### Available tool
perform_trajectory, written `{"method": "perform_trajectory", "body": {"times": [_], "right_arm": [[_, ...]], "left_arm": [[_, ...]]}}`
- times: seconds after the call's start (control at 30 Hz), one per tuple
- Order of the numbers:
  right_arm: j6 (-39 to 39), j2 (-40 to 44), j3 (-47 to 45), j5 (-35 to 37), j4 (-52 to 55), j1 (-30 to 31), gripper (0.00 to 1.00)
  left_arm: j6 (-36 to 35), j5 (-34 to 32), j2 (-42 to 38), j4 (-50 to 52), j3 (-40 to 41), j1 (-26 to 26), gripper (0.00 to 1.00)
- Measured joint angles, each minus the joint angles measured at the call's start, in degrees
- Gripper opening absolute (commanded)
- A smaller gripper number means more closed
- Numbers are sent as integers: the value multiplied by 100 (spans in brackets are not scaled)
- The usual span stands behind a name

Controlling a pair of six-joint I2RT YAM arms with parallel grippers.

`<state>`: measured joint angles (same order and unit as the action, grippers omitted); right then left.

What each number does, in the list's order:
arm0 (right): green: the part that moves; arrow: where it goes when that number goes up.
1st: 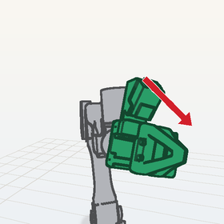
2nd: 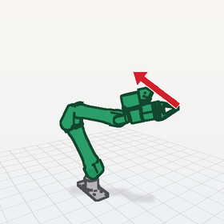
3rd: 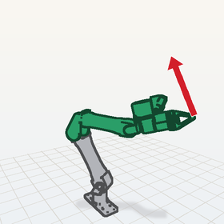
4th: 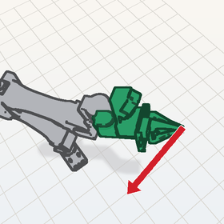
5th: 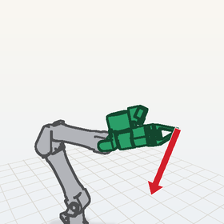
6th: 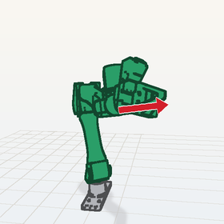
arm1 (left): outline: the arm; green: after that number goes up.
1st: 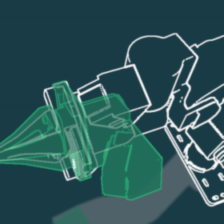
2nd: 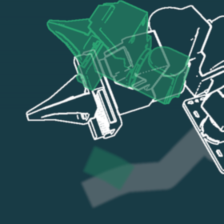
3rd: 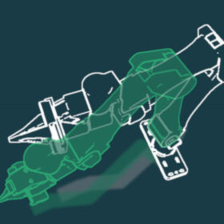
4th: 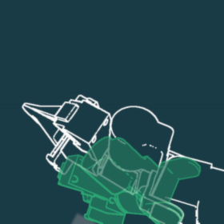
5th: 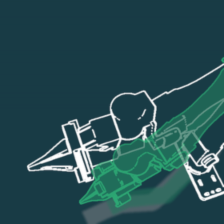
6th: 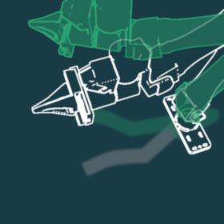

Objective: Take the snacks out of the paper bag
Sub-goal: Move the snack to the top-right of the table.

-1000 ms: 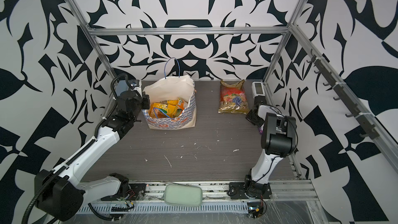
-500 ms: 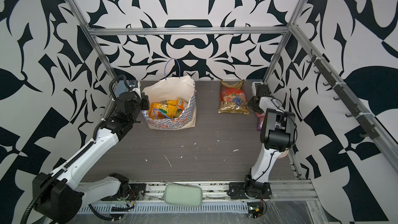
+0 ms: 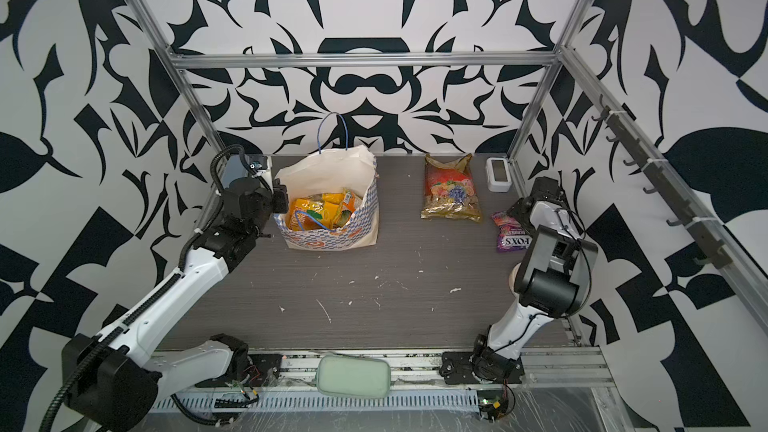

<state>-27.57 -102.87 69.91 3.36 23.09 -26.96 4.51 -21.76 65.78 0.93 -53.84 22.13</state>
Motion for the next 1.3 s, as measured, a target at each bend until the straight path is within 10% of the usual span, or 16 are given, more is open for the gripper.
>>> {"method": "perform_trajectory", "body": {"times": [1.3], "right_arm": [[-424,-828,833,-446,278,472,72]], "left_arm": [[59,142,17,66,-39,0,0]]}}
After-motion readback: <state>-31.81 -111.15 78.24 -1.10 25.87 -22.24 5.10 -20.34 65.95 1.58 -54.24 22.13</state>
